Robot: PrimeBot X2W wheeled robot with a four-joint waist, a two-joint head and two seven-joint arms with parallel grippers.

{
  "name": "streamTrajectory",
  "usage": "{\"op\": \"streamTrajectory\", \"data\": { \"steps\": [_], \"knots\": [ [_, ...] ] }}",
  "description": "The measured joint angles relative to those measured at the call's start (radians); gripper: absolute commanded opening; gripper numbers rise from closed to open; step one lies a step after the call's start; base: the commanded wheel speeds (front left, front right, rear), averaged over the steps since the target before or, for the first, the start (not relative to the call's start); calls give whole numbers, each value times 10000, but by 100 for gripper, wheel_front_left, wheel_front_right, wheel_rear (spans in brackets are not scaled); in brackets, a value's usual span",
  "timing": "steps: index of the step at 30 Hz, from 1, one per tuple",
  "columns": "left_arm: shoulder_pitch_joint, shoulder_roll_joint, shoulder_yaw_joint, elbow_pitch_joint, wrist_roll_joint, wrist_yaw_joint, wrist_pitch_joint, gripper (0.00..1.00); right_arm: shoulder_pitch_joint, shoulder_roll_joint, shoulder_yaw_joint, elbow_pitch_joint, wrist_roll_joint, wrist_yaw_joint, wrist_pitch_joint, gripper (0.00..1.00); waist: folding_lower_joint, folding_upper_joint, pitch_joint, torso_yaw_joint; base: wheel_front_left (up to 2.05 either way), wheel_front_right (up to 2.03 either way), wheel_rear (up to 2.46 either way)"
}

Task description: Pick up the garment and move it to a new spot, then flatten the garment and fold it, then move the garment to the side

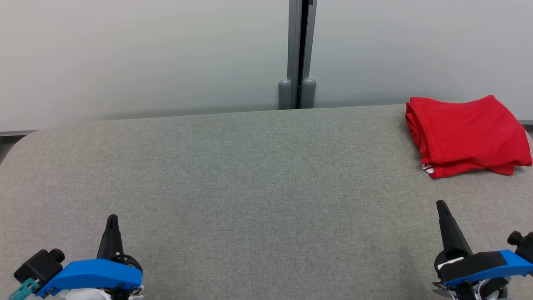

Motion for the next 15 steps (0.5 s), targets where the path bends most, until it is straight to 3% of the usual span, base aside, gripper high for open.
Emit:
{"op": "streamTrajectory", "data": {
  "steps": [15],
  "knots": [
    [-177, -222, 349, 65, -1655, -351, 401, 0, -137, 52, -100, 92, 1747, 0, 297, 0, 0, 0, 3, 48, 0, 0, 0]
  ]
}}
